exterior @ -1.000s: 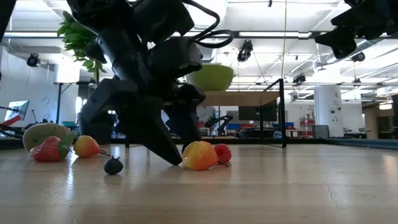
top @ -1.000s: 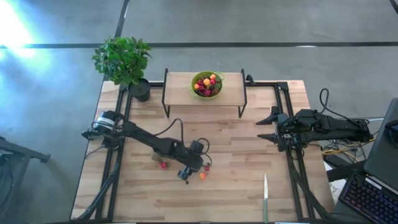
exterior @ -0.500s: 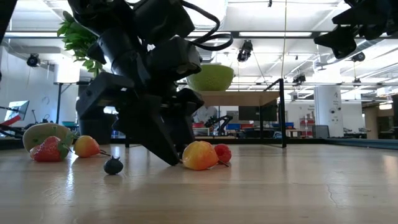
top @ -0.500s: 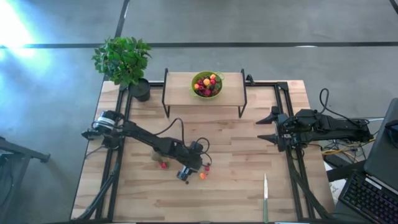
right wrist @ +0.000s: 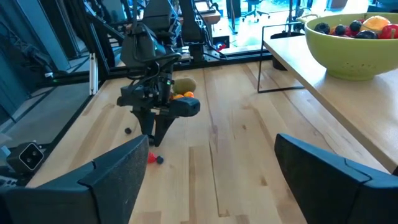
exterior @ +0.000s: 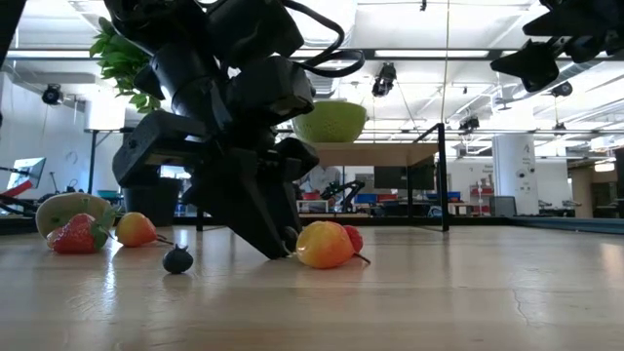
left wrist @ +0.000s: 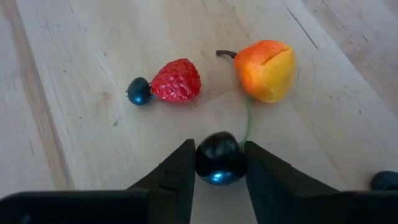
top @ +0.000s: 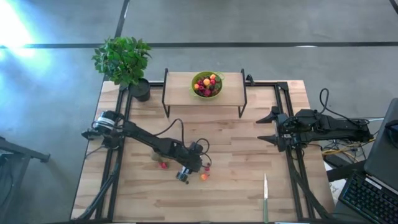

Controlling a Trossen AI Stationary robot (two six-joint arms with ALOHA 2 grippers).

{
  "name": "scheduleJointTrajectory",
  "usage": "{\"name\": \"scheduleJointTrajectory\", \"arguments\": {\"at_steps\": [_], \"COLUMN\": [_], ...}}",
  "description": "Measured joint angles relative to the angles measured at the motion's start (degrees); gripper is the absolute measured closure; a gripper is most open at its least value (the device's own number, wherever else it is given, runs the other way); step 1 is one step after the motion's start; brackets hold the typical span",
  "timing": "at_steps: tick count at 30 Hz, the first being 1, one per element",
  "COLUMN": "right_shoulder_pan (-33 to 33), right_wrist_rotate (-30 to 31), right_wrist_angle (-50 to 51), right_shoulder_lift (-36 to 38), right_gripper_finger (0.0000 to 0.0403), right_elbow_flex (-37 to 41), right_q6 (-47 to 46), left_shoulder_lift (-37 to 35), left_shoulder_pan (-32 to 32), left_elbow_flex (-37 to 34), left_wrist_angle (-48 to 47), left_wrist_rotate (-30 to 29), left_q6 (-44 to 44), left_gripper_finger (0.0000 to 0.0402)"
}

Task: Pick & Place Fruit
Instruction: Put the black cherry into the green strainer bowl on the shelf

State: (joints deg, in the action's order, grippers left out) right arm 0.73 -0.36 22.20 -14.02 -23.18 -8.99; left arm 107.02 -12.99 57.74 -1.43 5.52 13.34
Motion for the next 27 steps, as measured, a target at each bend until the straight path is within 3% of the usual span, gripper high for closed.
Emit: {"name": "scheduleJointTrajectory", "arguments": {"at_steps": [9,15,22,27], "right_shoulder_pan": [0.00,0.01,0.00,0.02], "right_wrist_rotate": [0.00,0.00,0.00,0.00], "right_wrist_angle": [0.00,0.00,0.00,0.00], "right_shoulder_lift": [0.00,0.00,0.00,-0.02], "right_gripper_finger": [0.0044,0.0058,0.0080,0.0095], "right_elbow_flex": [0.00,0.00,0.00,0.00], "right_q6": [0.00,0.00,0.00,0.00], "left_shoulder_lift": [0.00,-0.02,-0.37,-4.29], "left_shoulder_pan": [0.02,0.02,0.04,0.20], "left_elbow_flex": [0.00,0.02,0.06,3.87], "left_wrist_angle": [-0.13,-0.69,-1.50,-10.81], "left_wrist_rotate": [-0.11,-0.28,-0.59,-9.46], "left_q6": [-0.09,-0.09,0.07,0.54], "left_gripper_finger": [0.0267,0.0284,0.0271,0.0284]}}
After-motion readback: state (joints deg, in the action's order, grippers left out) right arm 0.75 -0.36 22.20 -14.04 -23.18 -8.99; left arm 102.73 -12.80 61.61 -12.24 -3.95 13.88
